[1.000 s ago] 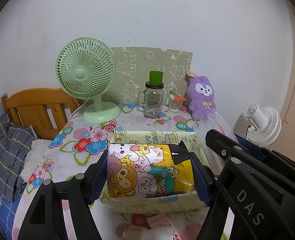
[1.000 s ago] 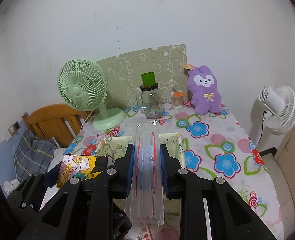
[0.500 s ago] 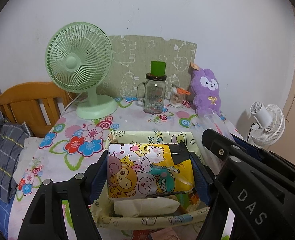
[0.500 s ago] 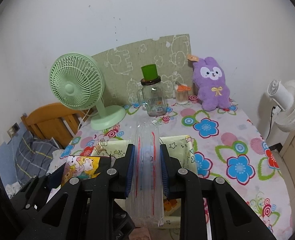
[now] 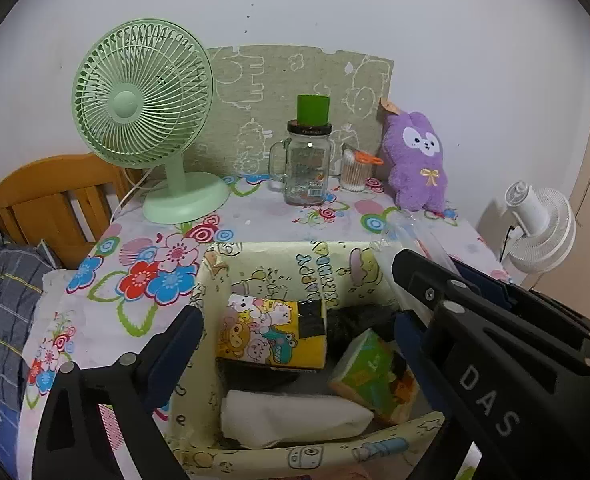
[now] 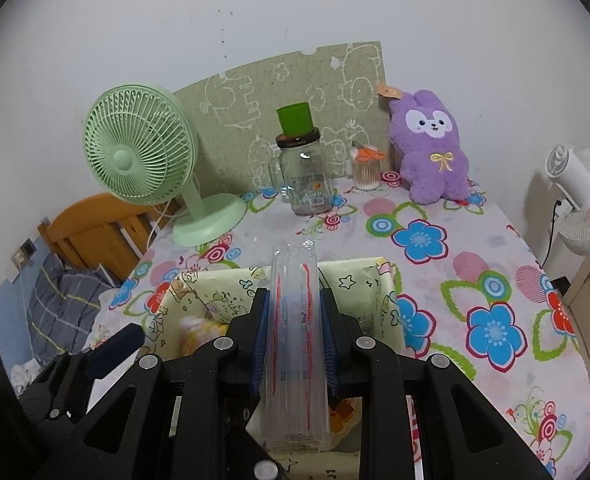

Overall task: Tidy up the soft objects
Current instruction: 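Lower and open the left gripper in the box while the right gripper releases the tube pack, then withdraw both grippers from the box toward the remaining items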

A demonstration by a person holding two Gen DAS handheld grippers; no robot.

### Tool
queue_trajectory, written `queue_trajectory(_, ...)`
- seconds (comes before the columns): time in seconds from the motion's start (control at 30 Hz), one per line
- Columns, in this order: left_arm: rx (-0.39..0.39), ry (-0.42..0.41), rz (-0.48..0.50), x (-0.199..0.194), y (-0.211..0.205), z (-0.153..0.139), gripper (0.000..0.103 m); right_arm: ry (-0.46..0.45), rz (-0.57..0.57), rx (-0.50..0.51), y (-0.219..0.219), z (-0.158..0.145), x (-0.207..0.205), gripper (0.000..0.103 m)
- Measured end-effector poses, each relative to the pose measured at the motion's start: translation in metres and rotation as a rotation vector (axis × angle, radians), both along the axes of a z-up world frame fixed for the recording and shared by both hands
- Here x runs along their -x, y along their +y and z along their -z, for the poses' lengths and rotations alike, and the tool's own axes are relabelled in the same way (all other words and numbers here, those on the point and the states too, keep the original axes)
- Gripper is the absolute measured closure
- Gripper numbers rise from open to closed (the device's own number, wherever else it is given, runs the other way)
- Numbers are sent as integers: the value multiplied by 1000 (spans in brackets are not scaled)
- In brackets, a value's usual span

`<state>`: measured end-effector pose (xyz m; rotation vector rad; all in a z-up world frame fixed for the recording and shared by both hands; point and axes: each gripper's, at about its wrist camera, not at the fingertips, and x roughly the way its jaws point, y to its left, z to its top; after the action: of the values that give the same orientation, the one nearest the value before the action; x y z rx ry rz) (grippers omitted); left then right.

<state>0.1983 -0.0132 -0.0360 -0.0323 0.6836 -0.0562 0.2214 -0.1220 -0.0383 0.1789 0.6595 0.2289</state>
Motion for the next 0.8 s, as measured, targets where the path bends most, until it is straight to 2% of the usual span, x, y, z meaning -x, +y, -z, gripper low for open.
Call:
queue_trajectory(0.33,-31,8,-37,2,8,4,5,30,-61,-14,11,9,-6,73)
queue_trajectory(0.37,-27,13,-36,2,10,5,5,33,-70,-15,13,10,-6,67)
queue_trajectory(0.4,-23,18,-34,2,11,5,5,35,-78,-20,14,10,-6,55)
queue_trajectory(0.43,-15,19,-33,2,12,6,5,32,-81,-22,14,11,-5,47)
queue_trajectory(0.47,-12,17,-31,3,12,6,5,23,-78,-22,14,10,-4,34)
queue_trajectory(0.7,-2,7,-20,9,10,3,4,8,-68,-22,11,6,2,21)
queue_trajectory(0.8,5,4,-12,13,8,1,4,2,-58,-28,8,3,8,20)
